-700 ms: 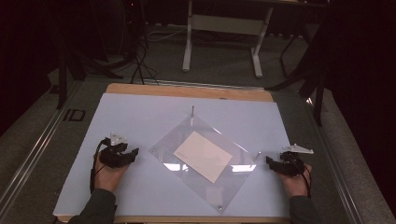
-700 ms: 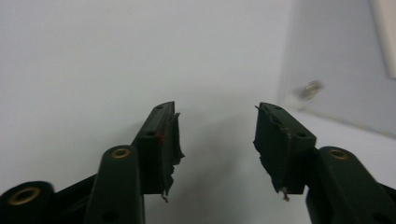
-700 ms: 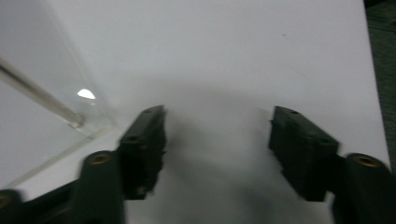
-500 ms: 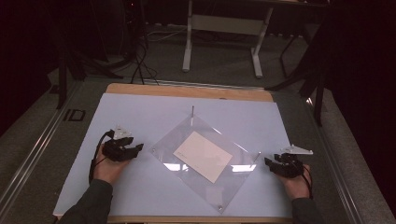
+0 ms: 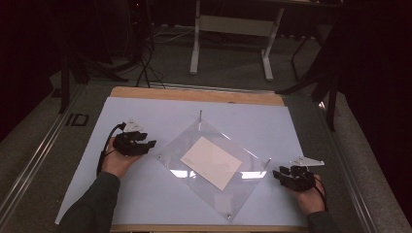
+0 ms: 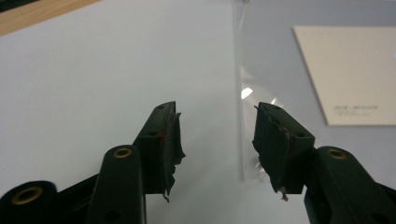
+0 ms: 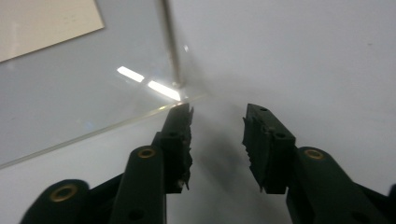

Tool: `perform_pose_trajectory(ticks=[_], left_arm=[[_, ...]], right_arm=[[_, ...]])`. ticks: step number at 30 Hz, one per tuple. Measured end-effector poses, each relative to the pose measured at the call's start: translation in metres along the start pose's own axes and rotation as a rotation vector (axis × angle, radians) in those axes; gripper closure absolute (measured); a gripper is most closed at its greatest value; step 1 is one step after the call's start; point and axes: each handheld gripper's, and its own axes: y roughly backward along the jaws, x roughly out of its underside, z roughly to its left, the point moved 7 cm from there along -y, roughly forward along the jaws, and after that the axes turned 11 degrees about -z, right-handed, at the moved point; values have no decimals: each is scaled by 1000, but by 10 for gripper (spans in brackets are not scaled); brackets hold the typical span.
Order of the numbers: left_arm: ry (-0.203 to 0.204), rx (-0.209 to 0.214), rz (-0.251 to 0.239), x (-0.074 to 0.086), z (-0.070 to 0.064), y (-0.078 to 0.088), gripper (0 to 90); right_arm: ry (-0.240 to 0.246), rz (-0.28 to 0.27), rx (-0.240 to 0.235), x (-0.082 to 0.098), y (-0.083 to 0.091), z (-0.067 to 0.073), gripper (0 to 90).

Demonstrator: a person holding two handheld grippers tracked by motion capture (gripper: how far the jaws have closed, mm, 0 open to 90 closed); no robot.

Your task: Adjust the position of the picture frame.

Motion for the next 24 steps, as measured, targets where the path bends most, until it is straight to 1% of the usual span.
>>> perform_pose_trajectory(ticks=[1,2,3,4,5,6,7,8,9,10,11,15,20,24], left_arm=[[1,13,-2,-3,0,-5,527],[1,13,-2,-3,0,-5,527],[-2,14,-3,-6,1,-9,527],[-2,14,-3,-6,1,-9,526],[-7,16,-1,-8,1,-14,526],[-7,16,-1,-8,1,-14,526],[-12,15,1,-9,2,-16,526],[-21,14,6,-9,2,-19,526],[-26,15,15,-10,2,-24,526],[-26,15,15,-10,2,-24,526],[-31,19,12,-12,1,-28,527],[-29,24,8,-13,1,-31,532],[-54,52,5,-20,-4,-39,533],[-57,64,1,-24,-7,-47,531]], right_arm=[[10,-15,-16,0,0,5,640],[10,-15,-16,0,0,5,640],[27,-17,-16,0,-1,9,640],[27,-17,-16,0,-1,9,640],[31,-27,-18,-2,-2,11,641],[31,-27,-18,-2,-2,11,641],[24,-40,-28,-5,-3,12,641],[24,-40,-28,-5,-3,12,641],[21,-55,-42,-8,-4,14,646],[21,-55,-42,-8,-4,14,646],[23,-66,-45,-12,-7,16,652],[30,-72,-47,-15,-9,17,668],[27,-89,-51,-23,-20,18,702],[26,-104,-50,-27,-25,19,726]])
